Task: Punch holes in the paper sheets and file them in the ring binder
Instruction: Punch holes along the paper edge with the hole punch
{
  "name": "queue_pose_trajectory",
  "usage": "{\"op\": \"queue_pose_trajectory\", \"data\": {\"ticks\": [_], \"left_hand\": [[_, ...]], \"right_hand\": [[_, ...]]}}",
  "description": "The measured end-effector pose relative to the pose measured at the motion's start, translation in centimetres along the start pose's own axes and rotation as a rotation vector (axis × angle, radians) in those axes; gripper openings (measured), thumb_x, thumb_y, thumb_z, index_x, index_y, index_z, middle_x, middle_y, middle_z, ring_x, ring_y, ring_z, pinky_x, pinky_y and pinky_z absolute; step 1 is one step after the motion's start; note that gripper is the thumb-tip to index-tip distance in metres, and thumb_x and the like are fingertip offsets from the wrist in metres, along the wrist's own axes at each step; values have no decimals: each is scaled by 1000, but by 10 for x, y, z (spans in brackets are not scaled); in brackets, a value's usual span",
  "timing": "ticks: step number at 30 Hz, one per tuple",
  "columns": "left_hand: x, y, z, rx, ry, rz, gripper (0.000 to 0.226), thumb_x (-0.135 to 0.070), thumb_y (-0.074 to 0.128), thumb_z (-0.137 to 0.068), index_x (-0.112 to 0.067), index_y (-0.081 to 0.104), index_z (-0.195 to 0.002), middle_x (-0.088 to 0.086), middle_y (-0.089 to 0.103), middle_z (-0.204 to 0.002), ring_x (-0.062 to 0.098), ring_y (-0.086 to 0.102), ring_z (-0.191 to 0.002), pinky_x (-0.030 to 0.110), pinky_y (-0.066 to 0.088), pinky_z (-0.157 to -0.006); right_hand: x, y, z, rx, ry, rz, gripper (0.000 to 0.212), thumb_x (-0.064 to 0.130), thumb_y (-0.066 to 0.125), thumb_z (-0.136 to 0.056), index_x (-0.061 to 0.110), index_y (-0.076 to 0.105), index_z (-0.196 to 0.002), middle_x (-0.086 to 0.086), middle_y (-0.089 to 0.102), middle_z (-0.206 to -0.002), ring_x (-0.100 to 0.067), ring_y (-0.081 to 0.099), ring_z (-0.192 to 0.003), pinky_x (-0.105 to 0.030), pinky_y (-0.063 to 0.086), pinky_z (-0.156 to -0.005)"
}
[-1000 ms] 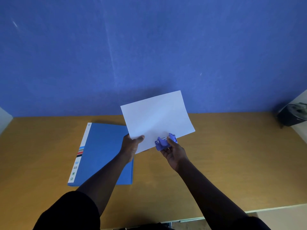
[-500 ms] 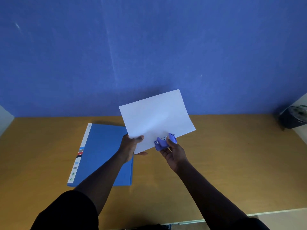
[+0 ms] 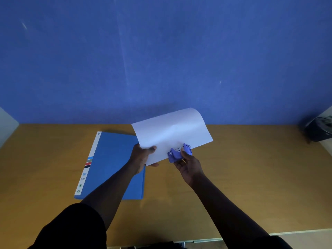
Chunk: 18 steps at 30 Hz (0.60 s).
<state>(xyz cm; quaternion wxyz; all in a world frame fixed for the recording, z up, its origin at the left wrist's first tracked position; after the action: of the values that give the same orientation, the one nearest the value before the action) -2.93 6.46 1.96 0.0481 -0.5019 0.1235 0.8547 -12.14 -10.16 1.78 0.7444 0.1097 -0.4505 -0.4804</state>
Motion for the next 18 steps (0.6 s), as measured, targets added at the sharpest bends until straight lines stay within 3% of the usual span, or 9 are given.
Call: {"op": "queue_pose_trajectory", "data": {"ticks": [6, 12, 18], "left_hand": [[-2, 0, -1, 4, 3, 1, 28, -8, 72, -84, -12, 60, -109, 11, 64, -102, 31, 64, -85, 41, 57, -46], [-4, 3, -2, 14, -13, 15, 33, -7, 72, -83, -8, 60, -113, 13, 63, -104, 32, 63, -85, 37, 55, -44], [-4, 10, -5, -30, -26, 25, 36, -5, 74, -81, -4, 61, -115, 16, 62, -110, 35, 63, -87, 44, 57, -47]], "right_hand": [[-1, 0, 0, -11, 13, -6, 19, 5, 60, -93, 4, 56, -111, -23, 62, -115, -39, 62, -109, -45, 53, -92], [5, -4, -7, -78, 15, 49, 37, 11, 64, -91, 2, 53, -126, -23, 62, -124, -39, 65, -107, -48, 54, -90], [8, -4, -5, -73, 7, 92, 29, 11, 62, -93, 5, 55, -121, -21, 64, -121, -37, 65, -106, -44, 56, -82]]}}
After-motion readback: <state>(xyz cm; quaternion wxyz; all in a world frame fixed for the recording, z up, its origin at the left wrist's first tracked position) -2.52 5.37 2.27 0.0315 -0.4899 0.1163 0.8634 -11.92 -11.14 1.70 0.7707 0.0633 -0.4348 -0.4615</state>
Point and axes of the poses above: each hand's wrist, its own z-axis away from the middle knuckle, its own y-axis out of the palm, x = y × z, the point moved 2 cm from there along -z, towards the middle knuckle
